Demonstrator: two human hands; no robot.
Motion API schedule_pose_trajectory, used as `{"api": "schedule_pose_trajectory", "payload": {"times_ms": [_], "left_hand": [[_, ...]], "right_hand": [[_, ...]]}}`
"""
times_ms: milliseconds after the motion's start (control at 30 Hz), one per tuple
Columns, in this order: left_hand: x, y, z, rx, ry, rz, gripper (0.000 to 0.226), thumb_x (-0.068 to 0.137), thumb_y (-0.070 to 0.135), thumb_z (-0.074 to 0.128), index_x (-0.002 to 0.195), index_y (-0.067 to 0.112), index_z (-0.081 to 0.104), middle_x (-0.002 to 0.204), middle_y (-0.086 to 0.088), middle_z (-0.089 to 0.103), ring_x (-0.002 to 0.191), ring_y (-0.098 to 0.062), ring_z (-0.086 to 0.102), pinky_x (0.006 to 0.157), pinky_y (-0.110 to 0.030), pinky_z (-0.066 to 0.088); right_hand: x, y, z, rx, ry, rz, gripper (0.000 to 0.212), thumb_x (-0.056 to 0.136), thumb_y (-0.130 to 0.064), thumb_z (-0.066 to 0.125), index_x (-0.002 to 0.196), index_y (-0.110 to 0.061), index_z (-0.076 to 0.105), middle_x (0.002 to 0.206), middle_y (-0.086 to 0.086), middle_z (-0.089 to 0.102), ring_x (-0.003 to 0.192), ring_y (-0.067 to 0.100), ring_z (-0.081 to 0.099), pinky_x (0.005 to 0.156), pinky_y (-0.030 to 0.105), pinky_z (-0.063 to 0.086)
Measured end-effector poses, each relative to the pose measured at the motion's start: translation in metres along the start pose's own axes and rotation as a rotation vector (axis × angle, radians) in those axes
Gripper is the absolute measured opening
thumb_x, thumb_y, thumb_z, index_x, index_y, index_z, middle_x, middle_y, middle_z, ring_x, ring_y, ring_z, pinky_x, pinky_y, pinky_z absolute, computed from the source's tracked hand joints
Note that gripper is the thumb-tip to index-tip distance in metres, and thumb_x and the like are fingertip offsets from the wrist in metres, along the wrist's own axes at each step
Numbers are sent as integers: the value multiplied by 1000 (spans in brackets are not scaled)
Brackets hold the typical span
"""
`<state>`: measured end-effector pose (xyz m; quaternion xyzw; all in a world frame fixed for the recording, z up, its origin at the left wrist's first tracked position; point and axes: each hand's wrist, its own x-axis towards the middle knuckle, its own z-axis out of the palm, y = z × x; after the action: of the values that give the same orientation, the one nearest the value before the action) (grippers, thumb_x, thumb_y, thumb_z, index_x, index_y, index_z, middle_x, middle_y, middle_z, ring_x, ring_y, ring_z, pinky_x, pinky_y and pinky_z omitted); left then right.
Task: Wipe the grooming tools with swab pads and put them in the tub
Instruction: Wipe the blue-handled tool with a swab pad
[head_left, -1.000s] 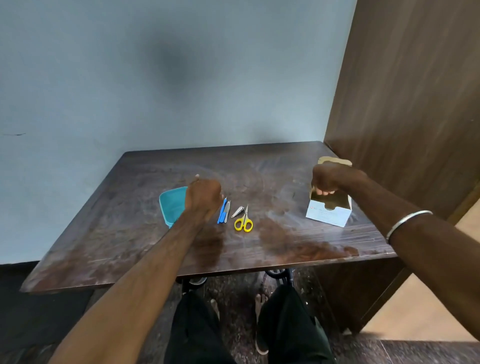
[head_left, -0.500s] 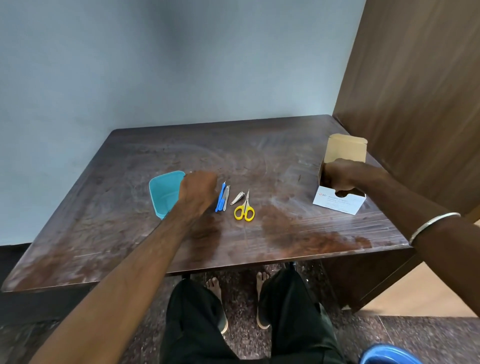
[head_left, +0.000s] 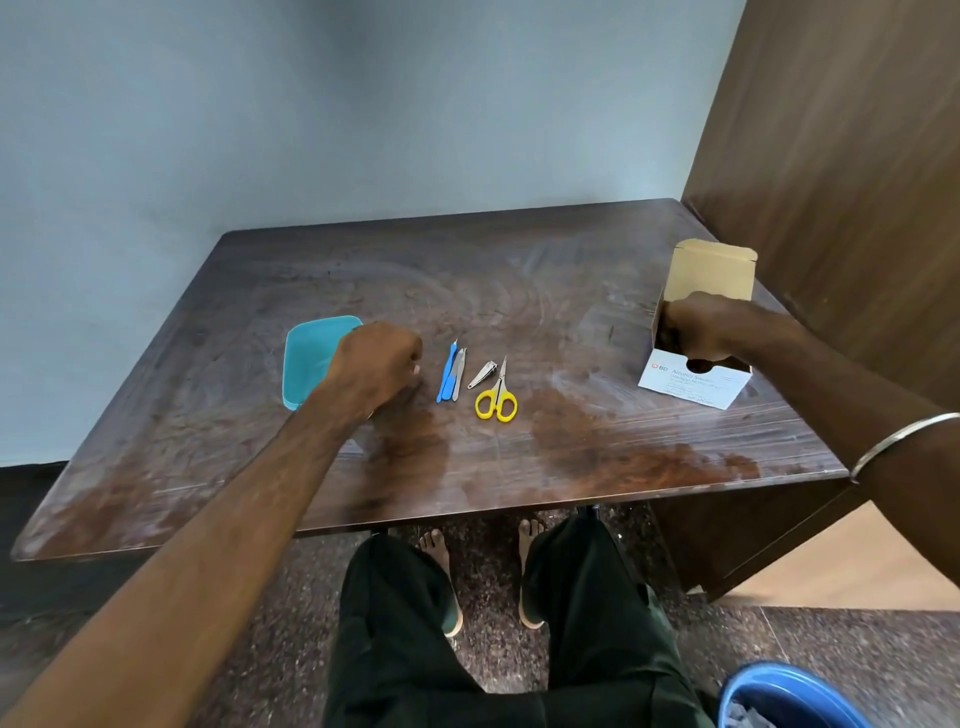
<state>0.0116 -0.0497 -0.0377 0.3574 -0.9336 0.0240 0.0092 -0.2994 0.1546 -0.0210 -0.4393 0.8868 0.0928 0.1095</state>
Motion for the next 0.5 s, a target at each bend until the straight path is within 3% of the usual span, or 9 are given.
{"api": "schedule_pose_trajectory", "payload": {"times_ms": [167, 500], "left_hand": [[4, 5, 0, 24, 13, -14, 27, 96, 30, 57, 115, 15, 69, 115, -11, 69, 103, -28, 63, 83, -35, 49], [13, 27, 2, -68, 8, -85, 21, 93, 19, 55, 98, 8, 71, 101, -16, 70, 95, -34, 63, 70, -32, 40]], "right_hand": [[1, -1, 1, 28, -1, 15, 18, 92, -4, 52, 86, -15, 66, 86, 6, 67, 66, 22, 70, 75, 42, 62], [3, 2, 6, 0, 26, -3, 14, 89, -4, 62, 88, -18, 67, 94, 5, 63, 72, 24, 69, 75, 46, 62]]}}
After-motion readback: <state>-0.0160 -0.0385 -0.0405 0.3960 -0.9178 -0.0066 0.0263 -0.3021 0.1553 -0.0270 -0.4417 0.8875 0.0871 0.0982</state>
